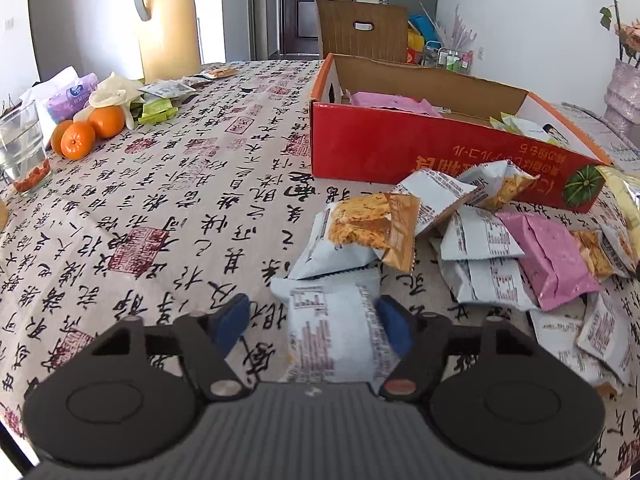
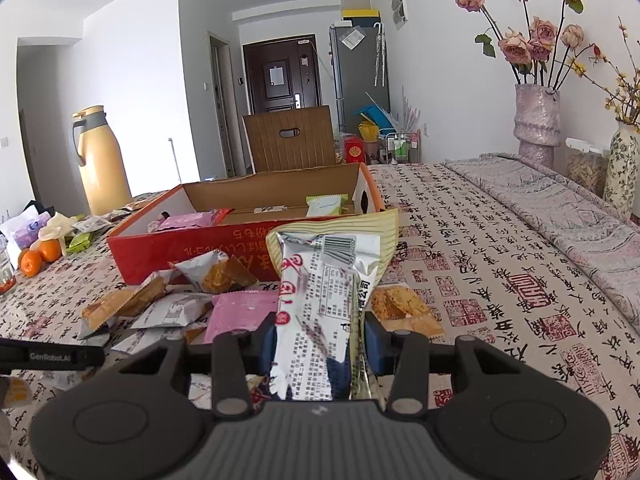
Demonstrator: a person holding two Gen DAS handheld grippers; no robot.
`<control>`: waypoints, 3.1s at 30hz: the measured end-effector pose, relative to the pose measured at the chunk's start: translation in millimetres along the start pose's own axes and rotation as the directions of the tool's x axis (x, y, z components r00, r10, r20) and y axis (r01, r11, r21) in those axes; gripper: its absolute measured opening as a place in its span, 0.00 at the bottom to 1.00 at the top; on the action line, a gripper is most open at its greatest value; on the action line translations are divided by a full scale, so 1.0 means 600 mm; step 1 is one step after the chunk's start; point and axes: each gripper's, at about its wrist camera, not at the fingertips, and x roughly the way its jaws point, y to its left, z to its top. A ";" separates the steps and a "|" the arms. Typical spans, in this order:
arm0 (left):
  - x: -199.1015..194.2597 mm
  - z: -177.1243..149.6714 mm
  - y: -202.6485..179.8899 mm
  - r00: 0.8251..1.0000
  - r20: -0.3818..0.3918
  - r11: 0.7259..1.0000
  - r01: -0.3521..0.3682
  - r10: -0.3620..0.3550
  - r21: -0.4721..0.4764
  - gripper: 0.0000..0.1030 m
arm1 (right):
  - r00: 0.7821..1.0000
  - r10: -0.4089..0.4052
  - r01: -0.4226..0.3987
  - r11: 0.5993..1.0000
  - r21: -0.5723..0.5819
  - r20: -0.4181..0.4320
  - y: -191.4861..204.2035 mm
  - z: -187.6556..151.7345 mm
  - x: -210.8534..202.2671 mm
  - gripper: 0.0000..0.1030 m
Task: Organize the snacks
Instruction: 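Grasp the silver-white packet with the right gripper while the left grasps a white packet, then carry both packets over the cardboard box and lower them inside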
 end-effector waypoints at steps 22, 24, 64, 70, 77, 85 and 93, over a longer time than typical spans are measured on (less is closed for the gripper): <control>-0.086 -0.011 -0.006 0.989 0.135 0.997 0.049 -0.058 0.065 0.40 | 0.999 0.029 -0.028 1.000 -0.010 0.027 0.003 -0.005 -0.032 0.41; -0.098 -0.003 -0.008 0.985 0.158 0.996 0.052 -0.063 0.070 0.40 | 0.999 0.032 -0.031 0.999 -0.013 0.032 0.005 -0.003 -0.034 0.41; -0.017 0.249 -0.098 0.931 0.344 0.988 0.082 -0.122 0.129 0.40 | 0.982 0.098 -0.085 0.993 -0.086 0.163 0.063 0.213 0.152 0.41; 0.035 0.285 -0.106 0.938 0.327 0.991 0.079 -0.112 0.111 0.40 | 0.987 0.096 -0.082 0.991 -0.107 0.133 0.076 0.238 0.214 0.41; 0.093 0.283 -0.099 0.950 0.292 0.993 0.093 -0.112 0.080 0.40 | 0.994 0.096 -0.091 0.992 -0.086 0.058 0.069 0.225 0.281 0.41; 0.139 0.272 -0.096 0.969 0.222 0.992 0.095 -0.112 0.089 0.40 | 0.996 0.088 -0.088 0.993 -0.074 -0.010 0.065 0.203 0.316 0.41; 0.132 0.268 -0.090 0.965 0.241 0.994 0.085 -0.100 0.073 0.52 | 0.997 0.073 -0.074 0.995 -0.073 -0.022 0.061 0.198 0.316 0.51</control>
